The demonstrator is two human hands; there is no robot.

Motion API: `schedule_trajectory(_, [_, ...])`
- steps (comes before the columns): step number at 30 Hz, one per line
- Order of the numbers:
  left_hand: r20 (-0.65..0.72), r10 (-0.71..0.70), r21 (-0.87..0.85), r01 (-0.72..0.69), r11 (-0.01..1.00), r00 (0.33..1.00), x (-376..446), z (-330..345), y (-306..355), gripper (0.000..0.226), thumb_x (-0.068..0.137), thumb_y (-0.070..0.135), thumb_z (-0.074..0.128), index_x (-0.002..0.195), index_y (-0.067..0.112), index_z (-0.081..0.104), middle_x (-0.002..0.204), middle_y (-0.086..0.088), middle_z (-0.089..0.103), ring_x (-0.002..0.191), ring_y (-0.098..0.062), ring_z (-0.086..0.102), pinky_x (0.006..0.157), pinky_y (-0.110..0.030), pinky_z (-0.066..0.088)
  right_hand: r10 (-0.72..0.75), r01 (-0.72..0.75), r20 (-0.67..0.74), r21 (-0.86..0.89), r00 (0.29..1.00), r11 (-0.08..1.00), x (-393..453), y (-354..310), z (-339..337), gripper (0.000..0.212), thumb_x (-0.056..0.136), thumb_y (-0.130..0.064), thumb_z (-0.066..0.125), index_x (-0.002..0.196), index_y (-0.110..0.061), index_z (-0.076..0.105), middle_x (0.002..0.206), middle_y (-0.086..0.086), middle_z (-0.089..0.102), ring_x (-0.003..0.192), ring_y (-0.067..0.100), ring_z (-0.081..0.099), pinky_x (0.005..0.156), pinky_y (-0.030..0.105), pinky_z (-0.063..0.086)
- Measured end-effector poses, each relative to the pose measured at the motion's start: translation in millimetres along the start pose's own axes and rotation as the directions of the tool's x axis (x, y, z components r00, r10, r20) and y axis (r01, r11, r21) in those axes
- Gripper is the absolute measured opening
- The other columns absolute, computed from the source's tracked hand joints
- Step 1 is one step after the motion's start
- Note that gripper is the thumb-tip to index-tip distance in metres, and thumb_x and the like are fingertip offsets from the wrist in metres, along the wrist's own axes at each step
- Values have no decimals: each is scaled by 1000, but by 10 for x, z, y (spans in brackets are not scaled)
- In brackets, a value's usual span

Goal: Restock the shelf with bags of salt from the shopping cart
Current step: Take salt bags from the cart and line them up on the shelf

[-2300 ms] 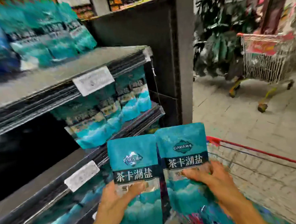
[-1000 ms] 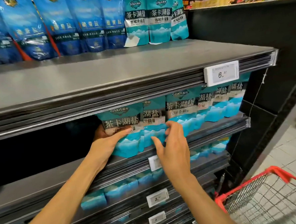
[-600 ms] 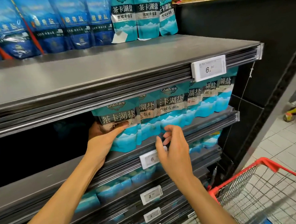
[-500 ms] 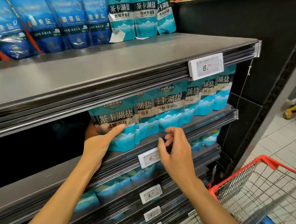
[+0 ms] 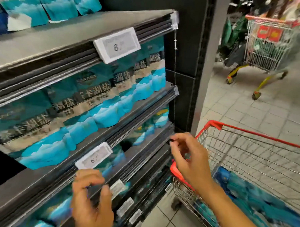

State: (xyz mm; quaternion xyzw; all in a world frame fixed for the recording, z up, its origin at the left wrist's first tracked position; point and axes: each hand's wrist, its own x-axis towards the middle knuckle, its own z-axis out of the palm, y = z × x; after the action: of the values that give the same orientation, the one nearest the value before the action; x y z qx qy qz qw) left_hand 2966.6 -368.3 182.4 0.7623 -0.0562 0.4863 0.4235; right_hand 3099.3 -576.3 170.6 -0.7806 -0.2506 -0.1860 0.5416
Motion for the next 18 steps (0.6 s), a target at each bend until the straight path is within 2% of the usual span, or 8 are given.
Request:
schedule_trajectory(2, [242,-85,-57,101,993,967,-162,580,113,4,98,28,47,95,29,50,91,7,54,81,-17,52,72,-26,38,71,-84,-96,-130,993,988,-151,292,-388,8,95,-28,60,101,-27,64,86,-14,61,69,8,59,59,27,49])
schedule_trajectory(4, [466,-171,-65,226,972,868,-288,1127,177,6,97,29,48,94,32,52,90,16,55,79,-9,54,70,-24,40,178,-212,-194,-176,965,961,-313,566,-772,2,91,-31,63,93,-30,65,82,-16,62,64,7,58,58,29,49])
schedule_trajectory(7, [727,-275,3,398,918,630,-592,2078,275,5,92,28,52,90,31,56,78,21,56,70,3,54,66,-15,42,338,-420,-364,-174,868,891,-647,1046,-1425,15,85,-44,64,81,-30,61,72,-15,62,59,8,56,56,20,44])
schedule_trajectory(9, [825,-347,103,486,868,445,-823,2655,263,7,93,23,54,94,27,60,75,18,55,70,-2,56,68,-20,45,418,-533,-464,-145,781,834,-891,1427,-1801,26,84,-53,61,73,-30,55,65,-8,58,53,11,51,52,26,42])
schedule_trajectory(12, [879,-467,382,440,813,100,-1311,3573,103,24,97,21,52,117,10,60,106,4,59,100,-20,59,76,-6,39,520,-710,-577,-156,630,687,-1354,2163,-2377,34,89,-50,55,68,-24,51,54,-7,45,50,10,42,54,36,40])
schedule_trajectory(13, [859,-511,463,405,789,13,-1487,3832,7,30,99,23,51,123,6,57,115,-4,60,109,-22,58,80,-10,38,571,-766,-587,-139,574,628,-1536,2435,-2535,29,93,-42,57,73,-21,56,58,-7,50,53,14,46,56,39,43])
schedule_trajectory(16, [793,-578,608,221,762,-190,-2021,4408,-290,36,101,23,44,129,2,53,127,-16,57,121,-28,53,95,-30,41,732,-918,-582,-72,355,389,-2107,3122,-2823,14,96,-17,60,83,-11,58,76,17,65,73,35,64,67,50,50])
schedule_trajectory(18, [754,-598,636,76,768,-273,-2422,4618,-516,27,101,23,43,118,10,59,121,-14,60,111,-26,57,90,-31,44,801,-967,-547,-77,244,242,-2507,3503,-2857,11,94,-13,61,84,-14,57,84,24,66,78,40,65,69,48,49])
